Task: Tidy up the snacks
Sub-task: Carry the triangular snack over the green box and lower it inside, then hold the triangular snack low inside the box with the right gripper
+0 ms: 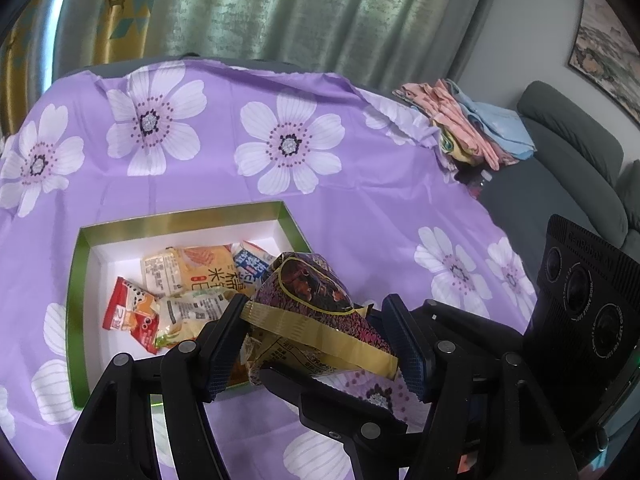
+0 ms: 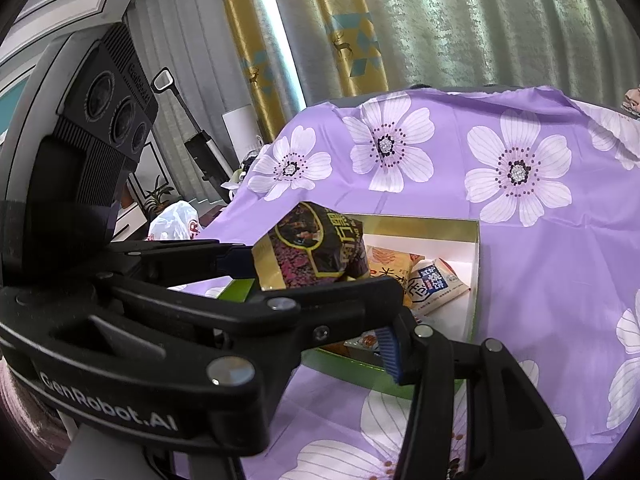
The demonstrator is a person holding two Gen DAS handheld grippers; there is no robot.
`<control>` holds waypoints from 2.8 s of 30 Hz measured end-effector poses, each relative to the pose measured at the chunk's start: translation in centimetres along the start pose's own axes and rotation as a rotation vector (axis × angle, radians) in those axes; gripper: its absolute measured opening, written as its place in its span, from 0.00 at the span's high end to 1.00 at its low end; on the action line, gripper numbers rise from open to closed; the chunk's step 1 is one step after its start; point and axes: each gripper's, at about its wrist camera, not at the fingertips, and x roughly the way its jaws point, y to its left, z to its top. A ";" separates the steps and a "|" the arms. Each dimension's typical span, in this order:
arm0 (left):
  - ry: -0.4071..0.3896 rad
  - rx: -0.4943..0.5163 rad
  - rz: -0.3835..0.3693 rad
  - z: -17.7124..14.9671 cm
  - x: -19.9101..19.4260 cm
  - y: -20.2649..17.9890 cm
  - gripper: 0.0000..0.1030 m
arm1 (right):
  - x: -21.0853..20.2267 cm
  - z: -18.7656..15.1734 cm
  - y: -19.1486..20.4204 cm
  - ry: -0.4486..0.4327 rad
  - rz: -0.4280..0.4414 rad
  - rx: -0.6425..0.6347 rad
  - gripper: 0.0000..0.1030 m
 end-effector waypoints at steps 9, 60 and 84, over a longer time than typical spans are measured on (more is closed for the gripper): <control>0.004 -0.014 -0.010 0.4 1.0 1.2 0.34 | 1.1 0.3 -0.5 0.015 -0.005 0.002 0.51; 0.053 -0.122 -0.037 1.3 5.0 7.6 0.34 | 7.3 1.5 -1.6 0.122 -0.002 0.000 0.52; 0.079 -0.163 -0.044 0.9 6.0 9.5 0.34 | 9.0 1.5 -1.7 0.173 0.010 0.020 0.52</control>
